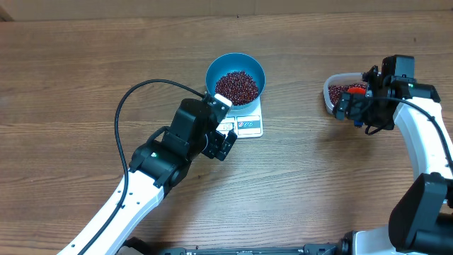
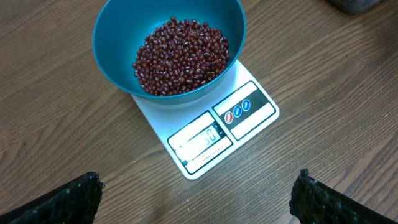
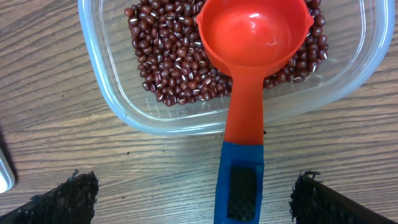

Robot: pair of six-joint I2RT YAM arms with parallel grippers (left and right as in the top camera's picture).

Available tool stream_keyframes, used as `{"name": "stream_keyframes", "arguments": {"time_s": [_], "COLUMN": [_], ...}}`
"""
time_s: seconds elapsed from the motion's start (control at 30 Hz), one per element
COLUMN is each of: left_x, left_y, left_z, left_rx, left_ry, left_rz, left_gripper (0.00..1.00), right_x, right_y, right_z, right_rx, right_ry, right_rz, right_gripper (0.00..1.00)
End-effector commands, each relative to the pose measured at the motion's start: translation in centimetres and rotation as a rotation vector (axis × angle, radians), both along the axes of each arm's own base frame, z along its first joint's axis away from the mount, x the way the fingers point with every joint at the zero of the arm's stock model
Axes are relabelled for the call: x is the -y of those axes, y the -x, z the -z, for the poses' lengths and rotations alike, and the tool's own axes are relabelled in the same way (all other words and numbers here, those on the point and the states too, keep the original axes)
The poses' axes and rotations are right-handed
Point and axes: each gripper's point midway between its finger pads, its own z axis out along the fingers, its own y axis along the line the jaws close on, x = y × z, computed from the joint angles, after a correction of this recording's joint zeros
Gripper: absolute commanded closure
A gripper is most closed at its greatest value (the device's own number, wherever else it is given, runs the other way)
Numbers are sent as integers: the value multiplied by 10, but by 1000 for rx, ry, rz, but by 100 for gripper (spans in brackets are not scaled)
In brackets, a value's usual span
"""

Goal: Scoop item into bowl and weigh 150g on scale

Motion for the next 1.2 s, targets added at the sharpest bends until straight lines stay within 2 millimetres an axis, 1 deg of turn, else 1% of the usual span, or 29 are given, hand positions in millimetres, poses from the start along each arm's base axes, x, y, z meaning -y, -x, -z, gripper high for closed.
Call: {"name": "stream_keyframes", "arguments": {"time_s": [0.0,0.17,0.23,0.3,0.57,0.67,0.73,0.83,0.97,1.1,1.17], "left_x": [6,6,4,3,0,-8,-11,-14,-9,-7,-6], "left_y": [-4,-1,0,2,7,8,8,8,5,4,4], "left_z": [-14,-11,-7,3,56,73,80,90,102,108,108], "left_rx": [16,-60,-91,-124,-301,-337,-350,-367,-378,-389,-391], "left_ry": [46,151,167,164,179,173,167,155,137,132,138], "left_rz": [-3,-111,-149,-170,-330,-415,-456,-490,-489,-487,-483], "left_gripper": [1,0,0,1,1,0,1,0,0,1,0], "right_x": [4,4,4,4,4,4,4,4,4,4,4], "right_y": [-9,-9,-9,-9,-9,-9,-9,-9,-9,-9,-9], "right_z": [-8,-8,-8,-8,-8,-8,-8,-8,-8,-8,-8], "right_rx": [28,28,28,28,28,28,28,28,28,28,28], "right_ry": [13,13,13,13,13,13,13,13,13,13,13], "right_rz": [-3,-3,-3,-3,-3,-3,-3,-3,-3,-3,-3], "right_gripper": [0,0,0,0,0,0,0,0,0,0,0]}}
